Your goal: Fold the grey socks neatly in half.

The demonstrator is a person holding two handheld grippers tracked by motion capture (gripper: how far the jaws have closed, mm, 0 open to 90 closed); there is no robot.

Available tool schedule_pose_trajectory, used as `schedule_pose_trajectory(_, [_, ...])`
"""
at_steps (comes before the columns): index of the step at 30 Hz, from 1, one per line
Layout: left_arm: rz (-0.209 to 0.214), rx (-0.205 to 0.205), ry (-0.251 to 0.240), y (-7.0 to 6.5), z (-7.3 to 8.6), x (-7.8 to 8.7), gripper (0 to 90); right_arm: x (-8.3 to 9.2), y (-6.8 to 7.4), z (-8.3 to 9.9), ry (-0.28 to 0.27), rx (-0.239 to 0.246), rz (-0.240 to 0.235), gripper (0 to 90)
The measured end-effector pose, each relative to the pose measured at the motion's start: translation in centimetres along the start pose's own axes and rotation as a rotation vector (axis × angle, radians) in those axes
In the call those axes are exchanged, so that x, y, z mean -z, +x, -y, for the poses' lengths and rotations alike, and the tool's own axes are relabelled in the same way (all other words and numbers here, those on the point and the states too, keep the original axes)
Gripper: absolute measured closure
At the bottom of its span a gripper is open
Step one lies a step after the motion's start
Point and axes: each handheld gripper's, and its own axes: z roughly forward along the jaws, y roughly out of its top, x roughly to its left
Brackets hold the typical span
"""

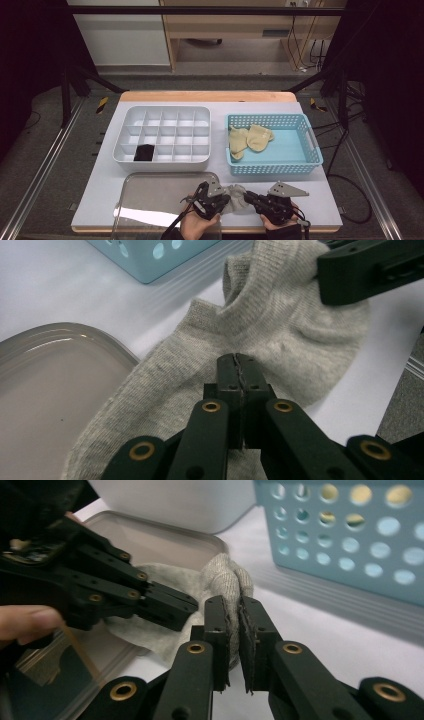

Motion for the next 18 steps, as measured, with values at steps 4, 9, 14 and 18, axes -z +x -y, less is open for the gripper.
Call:
schedule_pose_trajectory(4, [0.028, 0.023, -0.016, 0.2, -0.1, 0.5, 89.2, 0.0, 0.3, -0.3, 0.004, 0.018, -0.009, 83.5])
schedule_pose_trajectory(9, [0.023, 0.032, -0.07, 0.9, -0.5, 3.3, 87.4, 0.0, 0.4, -0.5, 0.013, 0.028, 0.003, 83.4])
schedule_pose_trajectory(14, [-0.049, 0.043, -0.082, 2.7, 0.6, 6.1, 86.4, 0.0, 0.5, -0.6, 0.023, 0.035, 0.016, 83.2])
schedule_pose_trajectory(18, [-0.071, 0.079, -0.063, 4.2, 2.2, 7.0, 85.2, -0.1, 0.6, -0.8, 0.029, 0.043, 0.02, 83.1])
